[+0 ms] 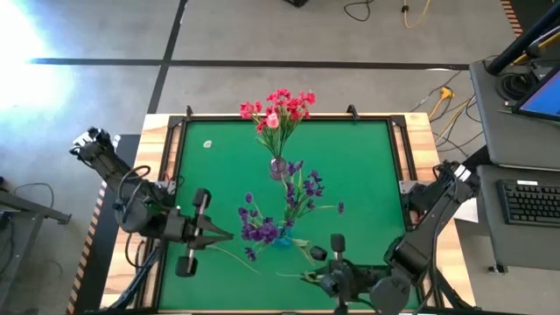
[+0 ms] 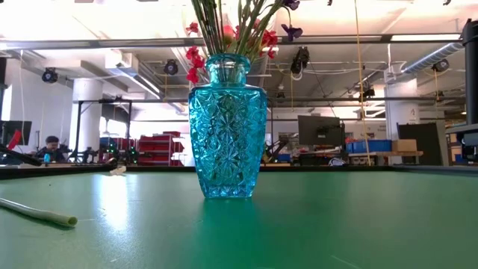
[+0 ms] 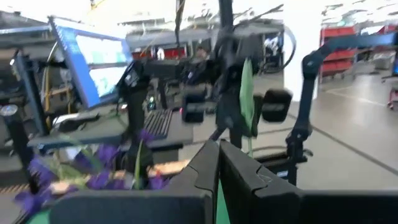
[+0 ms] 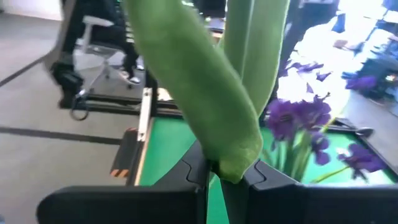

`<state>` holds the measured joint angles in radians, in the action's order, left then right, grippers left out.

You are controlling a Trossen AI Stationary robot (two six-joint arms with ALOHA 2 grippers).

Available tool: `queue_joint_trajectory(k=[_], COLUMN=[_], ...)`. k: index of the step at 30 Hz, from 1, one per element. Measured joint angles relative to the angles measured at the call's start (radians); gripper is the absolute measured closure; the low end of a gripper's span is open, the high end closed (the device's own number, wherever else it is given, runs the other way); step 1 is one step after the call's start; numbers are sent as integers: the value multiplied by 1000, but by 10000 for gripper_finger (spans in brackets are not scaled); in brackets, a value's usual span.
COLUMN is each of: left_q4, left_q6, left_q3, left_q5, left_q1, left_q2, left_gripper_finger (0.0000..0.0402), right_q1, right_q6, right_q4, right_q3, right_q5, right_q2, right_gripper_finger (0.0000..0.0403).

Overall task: Sort flowers into vase by color
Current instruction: Put the black tulip into the blue vase

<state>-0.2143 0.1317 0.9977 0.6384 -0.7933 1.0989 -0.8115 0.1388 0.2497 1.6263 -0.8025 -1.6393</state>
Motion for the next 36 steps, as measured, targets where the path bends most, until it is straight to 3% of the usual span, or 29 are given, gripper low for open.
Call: queue_joint_trajectory(k=[8, 15, 24, 36], left_q4=[192, 279, 362, 414], left_q6=[-101, -105, -128, -258], left_q3=[0, 0, 0, -2], left_q5=[32, 67, 140, 141], left_q1=[-2, -2, -2, -2], left_q2=[-52, -80, -72, -66], left_gripper_finger=[401, 401, 401, 401], right_q1=[68, 135, 207, 228], right_q6=[97, 136, 139, 157], right_q4=[219, 351, 383, 406], right_q3=[157, 174, 180, 179], right_q5=[-35, -25, 51, 90], right_q2=[-45, -33, -24, -23], right_gripper_finger=[385, 385, 385, 385])
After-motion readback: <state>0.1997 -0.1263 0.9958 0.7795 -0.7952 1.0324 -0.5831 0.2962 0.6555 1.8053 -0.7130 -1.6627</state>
